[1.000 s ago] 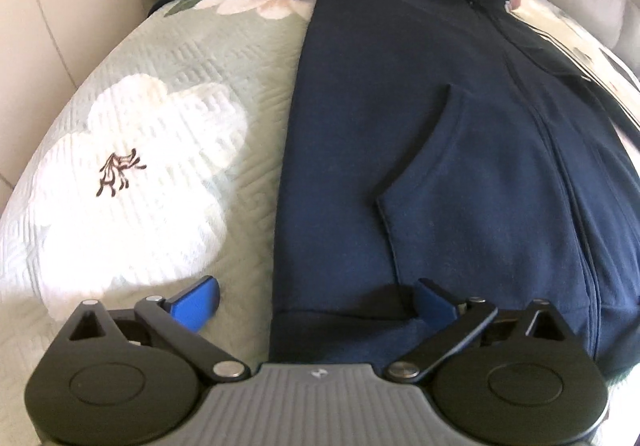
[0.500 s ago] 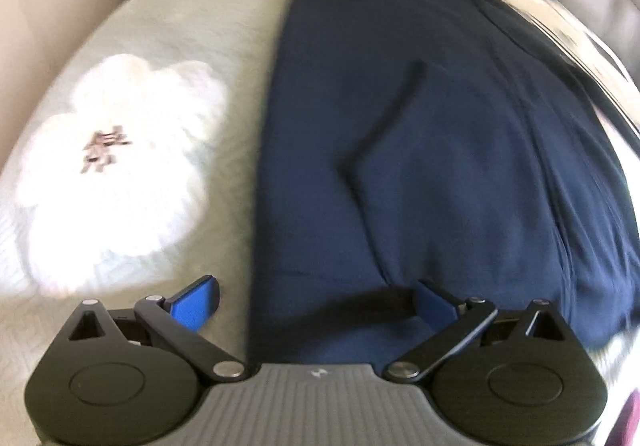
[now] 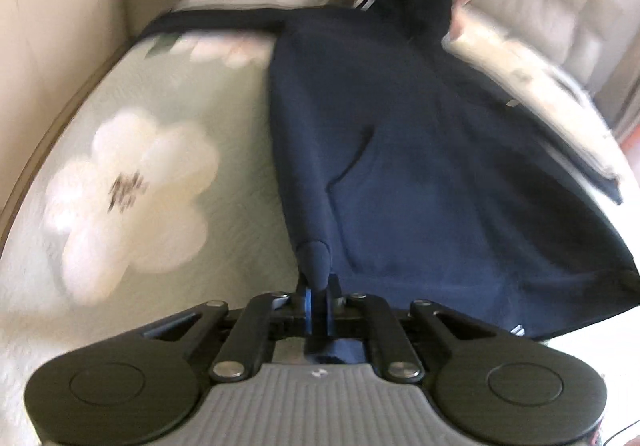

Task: Fold large clothes

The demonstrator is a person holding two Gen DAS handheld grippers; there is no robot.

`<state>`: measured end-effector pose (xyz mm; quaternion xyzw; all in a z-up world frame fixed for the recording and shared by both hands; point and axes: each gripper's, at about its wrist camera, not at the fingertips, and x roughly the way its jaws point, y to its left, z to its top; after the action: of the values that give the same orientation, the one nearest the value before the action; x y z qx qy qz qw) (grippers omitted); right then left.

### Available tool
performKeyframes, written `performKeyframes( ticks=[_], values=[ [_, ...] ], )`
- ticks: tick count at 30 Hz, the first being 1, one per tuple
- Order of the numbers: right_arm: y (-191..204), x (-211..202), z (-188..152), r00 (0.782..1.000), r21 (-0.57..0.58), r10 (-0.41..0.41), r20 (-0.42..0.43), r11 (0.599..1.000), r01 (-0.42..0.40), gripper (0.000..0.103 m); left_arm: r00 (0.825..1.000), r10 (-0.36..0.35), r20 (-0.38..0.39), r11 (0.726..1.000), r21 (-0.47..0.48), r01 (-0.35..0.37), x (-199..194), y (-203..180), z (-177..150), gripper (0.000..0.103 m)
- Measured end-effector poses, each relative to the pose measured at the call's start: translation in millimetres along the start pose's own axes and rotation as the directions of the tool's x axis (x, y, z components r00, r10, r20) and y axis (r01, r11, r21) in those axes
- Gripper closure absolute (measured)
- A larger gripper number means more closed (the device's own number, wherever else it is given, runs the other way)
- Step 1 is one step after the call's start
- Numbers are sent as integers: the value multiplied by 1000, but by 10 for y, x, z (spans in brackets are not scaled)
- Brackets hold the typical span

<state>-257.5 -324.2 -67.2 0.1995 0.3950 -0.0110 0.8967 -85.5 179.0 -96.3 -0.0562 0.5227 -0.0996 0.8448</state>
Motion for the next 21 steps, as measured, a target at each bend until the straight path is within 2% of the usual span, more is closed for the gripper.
performKeyframes(
  ticks=[4,6,8,9,10,11,12,13,15,17,19,21],
  values=[
    [-136,284,-156,987,26,-47,-151,998,52,98,991,34,-127,996,-74,-44,344,248,-232,94],
    [-232,513,-260,964,4,-93,-249,995,97,98,993,11,-118,994,-108,-24,360,340,-271,88],
    [-280,571,-266,954,-6,-103,-282,994,106,95,994,-9,-112,988,-154,-8,311,415,-220,78],
    [-286,546,-206,952,-10,-111,-284,994,112,87,993,-11,-121,985,-171,-10,289,457,-158,63],
    [-271,505,-115,952,-30,-126,-277,992,123,69,992,-12,-125,984,-178,-11,258,457,-92,47],
    [-218,446,-19,955,-52,-149,-257,989,140,60,992,-10,-122,983,-184,-13,221,454,4,39],
    [-173,380,104,959,-88,-179,-218,983,163,37,993,-9,-118,983,-186,-13,198,498,123,26],
    [-129,378,185,961,-122,-200,-189,976,179,19,995,-8,-102,983,-185,-11,181,511,243,19],
    [38,412,471,966,-213,-213,-147,961,179,20,998,7,-58,985,-171,-17,180,518,527,18],
    [306,544,706,972,-312,-207,-110,936,165,20,999,52,-7,988,-142,-53,255,493,787,18],
    [601,721,898,985,-382,-151,-89,918,106,19,997,64,32,986,-158,-58,329,476,1050,18],
    [866,964,1070,993,-405,-64,-99,914,19,19,997,45,66,977,-212,-31,427,524,1331,18]
  ],
)
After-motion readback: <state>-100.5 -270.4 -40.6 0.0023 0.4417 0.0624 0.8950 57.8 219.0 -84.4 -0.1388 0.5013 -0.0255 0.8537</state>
